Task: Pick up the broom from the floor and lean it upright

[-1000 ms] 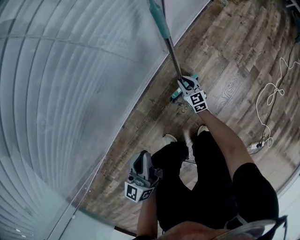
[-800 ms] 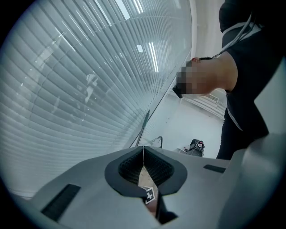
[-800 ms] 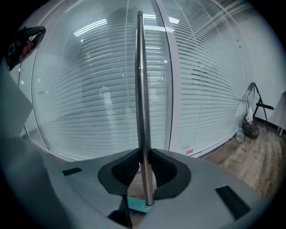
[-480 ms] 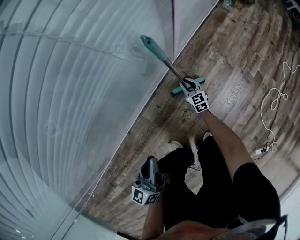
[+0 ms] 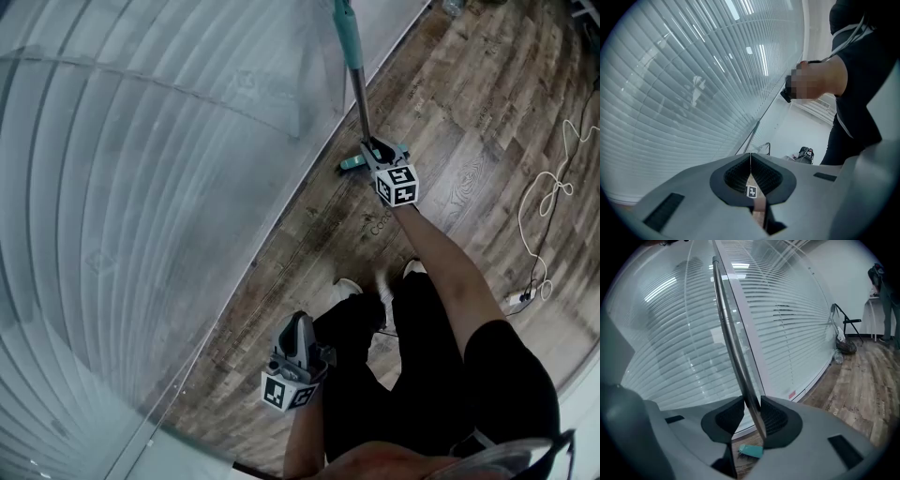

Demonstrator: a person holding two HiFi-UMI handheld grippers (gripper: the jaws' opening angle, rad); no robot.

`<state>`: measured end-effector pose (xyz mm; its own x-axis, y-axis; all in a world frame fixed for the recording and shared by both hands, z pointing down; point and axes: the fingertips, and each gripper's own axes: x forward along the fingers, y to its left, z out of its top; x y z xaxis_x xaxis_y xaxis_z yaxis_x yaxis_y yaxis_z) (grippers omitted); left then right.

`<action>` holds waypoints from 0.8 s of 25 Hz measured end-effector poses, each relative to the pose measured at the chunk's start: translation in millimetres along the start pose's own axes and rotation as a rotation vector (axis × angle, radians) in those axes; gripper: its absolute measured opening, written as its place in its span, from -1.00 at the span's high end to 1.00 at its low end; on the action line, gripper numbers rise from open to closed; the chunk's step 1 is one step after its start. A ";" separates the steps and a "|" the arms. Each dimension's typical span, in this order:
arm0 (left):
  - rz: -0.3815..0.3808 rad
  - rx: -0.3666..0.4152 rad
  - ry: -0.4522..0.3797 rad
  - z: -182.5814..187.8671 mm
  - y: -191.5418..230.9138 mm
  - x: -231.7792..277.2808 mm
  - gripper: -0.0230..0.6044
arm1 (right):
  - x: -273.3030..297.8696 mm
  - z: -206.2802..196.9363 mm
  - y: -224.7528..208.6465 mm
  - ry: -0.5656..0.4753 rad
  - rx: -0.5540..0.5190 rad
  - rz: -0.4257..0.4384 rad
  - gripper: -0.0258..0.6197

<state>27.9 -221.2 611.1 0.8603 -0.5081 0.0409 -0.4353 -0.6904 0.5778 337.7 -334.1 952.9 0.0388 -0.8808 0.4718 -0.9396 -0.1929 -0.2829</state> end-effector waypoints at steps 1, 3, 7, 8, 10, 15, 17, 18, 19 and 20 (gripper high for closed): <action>0.002 -0.001 -0.004 1.7 0.9 0.7 0.86 | 2.4 0.1 -0.3 0.001 0.009 -0.005 0.59; 0.004 0.000 -0.007 4.0 1.4 1.4 0.86 | 6.5 1.2 -2.3 0.003 0.031 -0.013 0.59; -0.005 -0.018 -0.001 -0.7 1.5 3.8 0.86 | 10.3 10.5 -19.2 -0.020 0.081 -0.079 0.58; -0.009 -0.025 0.002 -1.7 0.9 3.2 0.86 | 10.3 10.3 -20.9 -0.017 0.087 -0.090 0.58; -0.020 -0.030 0.003 -0.9 -3.7 1.1 0.86 | 8.9 7.9 -17.8 0.003 0.076 -0.081 0.58; -0.032 -0.028 0.001 3.7 -12.5 2.3 0.86 | 3.7 21.3 -19.2 -0.008 0.081 -0.061 0.57; -0.027 -0.033 -0.004 4.2 -11.1 2.7 0.86 | 5.0 28.4 -20.2 -0.012 0.052 -0.064 0.56; -0.025 -0.037 -0.005 3.7 -10.4 2.1 0.86 | 5.7 31.8 -19.9 -0.010 0.026 -0.070 0.55; -0.023 -0.040 -0.003 2.6 -10.4 1.0 0.86 | 6.2 35.7 -19.0 -0.008 0.001 -0.079 0.55; -0.022 -0.041 0.002 1.0 -11.1 -0.3 0.86 | 6.2 40.3 -17.3 -0.008 -0.019 -0.090 0.52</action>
<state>32.2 -213.9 603.8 0.8701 -0.4920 0.0294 -0.4051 -0.6799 0.6113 367.9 -353.6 927.1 0.1264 -0.8635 0.4882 -0.9385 -0.2635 -0.2232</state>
